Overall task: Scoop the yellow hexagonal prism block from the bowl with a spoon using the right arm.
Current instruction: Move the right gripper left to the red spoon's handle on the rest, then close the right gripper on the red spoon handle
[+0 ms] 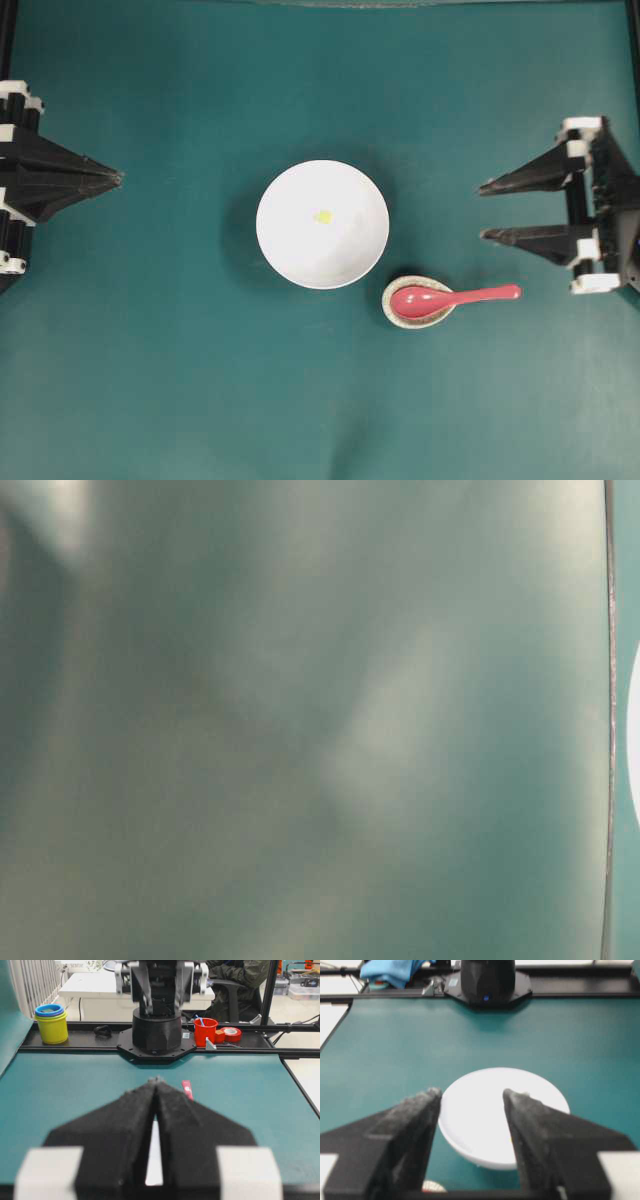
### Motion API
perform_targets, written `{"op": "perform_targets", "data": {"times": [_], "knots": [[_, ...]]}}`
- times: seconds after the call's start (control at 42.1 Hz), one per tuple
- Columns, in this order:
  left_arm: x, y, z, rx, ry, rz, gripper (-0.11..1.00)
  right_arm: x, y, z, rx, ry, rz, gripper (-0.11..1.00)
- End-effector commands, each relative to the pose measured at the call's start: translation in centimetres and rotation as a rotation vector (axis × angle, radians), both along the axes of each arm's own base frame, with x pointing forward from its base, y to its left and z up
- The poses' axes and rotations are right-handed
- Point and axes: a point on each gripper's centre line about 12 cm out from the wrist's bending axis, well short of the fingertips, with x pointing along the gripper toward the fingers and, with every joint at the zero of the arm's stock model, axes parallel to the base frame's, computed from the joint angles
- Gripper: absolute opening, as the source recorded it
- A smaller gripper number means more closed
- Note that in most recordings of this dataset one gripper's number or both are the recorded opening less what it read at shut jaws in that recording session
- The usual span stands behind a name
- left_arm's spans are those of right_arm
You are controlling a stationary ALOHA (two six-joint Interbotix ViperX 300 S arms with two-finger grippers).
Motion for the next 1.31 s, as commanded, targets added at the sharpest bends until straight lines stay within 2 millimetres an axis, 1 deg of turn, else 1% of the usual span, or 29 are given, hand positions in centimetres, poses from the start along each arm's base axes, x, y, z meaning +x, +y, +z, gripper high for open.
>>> {"op": "perform_targets", "data": {"times": [0.0,0.119,0.285,0.594,0.951,1.117,1.284], "knots": [[0.2,0.0,0.7,0.0,-0.02,-0.002,0.0,0.6,0.4,-0.6,0.007,-0.01,0.012,0.57],[0.2,0.0,0.7,0.002,-0.021,0.0,0.0,1.1,0.9,-2.2,0.027,0.0,0.022,0.57],[0.2,0.0,0.7,0.003,-0.02,0.0,0.0,1.4,1.3,-4.6,0.078,0.034,0.02,0.57],[0.2,0.0,0.7,0.006,-0.02,0.0,0.0,1.4,3.2,-8.5,0.102,0.097,0.072,0.57],[0.2,0.0,0.7,0.006,-0.021,0.0,0.0,0.5,4.9,-12.2,0.109,0.165,0.076,0.57],[0.2,0.0,0.6,0.006,-0.018,0.0,0.0,0.1,5.1,-13.7,0.101,0.209,0.054,0.57],[0.2,0.0,0.7,0.006,-0.021,0.0,0.0,0.0,5.0,-15.0,0.088,0.253,0.034,0.57]]}}
